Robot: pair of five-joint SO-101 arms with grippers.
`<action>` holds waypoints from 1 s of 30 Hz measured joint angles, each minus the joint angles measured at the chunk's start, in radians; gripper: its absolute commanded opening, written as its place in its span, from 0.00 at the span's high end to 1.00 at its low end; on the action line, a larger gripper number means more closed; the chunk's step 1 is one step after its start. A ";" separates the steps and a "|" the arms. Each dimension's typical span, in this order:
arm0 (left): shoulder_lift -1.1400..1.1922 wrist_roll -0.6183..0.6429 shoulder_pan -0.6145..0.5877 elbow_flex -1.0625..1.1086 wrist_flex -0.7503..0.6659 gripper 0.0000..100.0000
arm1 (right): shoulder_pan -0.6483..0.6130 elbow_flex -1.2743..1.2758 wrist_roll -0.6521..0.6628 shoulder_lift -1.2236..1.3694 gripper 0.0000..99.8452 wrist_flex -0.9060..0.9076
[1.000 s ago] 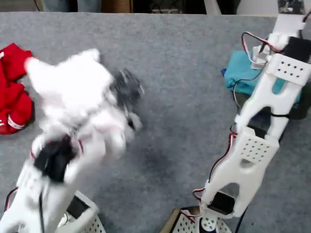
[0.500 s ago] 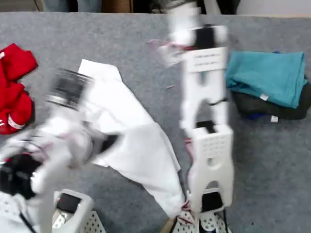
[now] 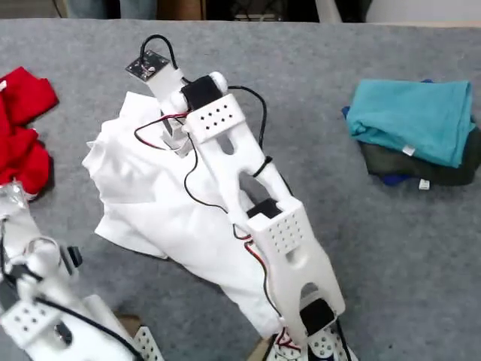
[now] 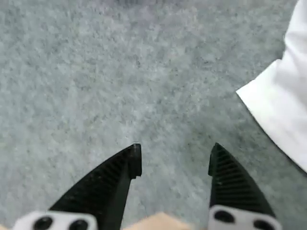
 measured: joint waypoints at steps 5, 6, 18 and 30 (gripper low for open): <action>-0.276 -0.026 -0.008 -0.012 0.074 0.75 | 0.006 -0.002 0.000 0.000 0.61 0.000; -0.331 -0.026 -0.008 -0.028 0.084 0.75 | 0.006 -0.002 0.000 0.000 0.61 0.002; -0.359 -0.028 -0.002 -0.089 0.135 0.75 | -0.172 -0.028 -0.002 0.226 0.61 -0.061; -0.226 -0.028 -0.002 -0.170 0.173 0.75 | -0.287 -0.218 0.035 0.399 0.64 0.003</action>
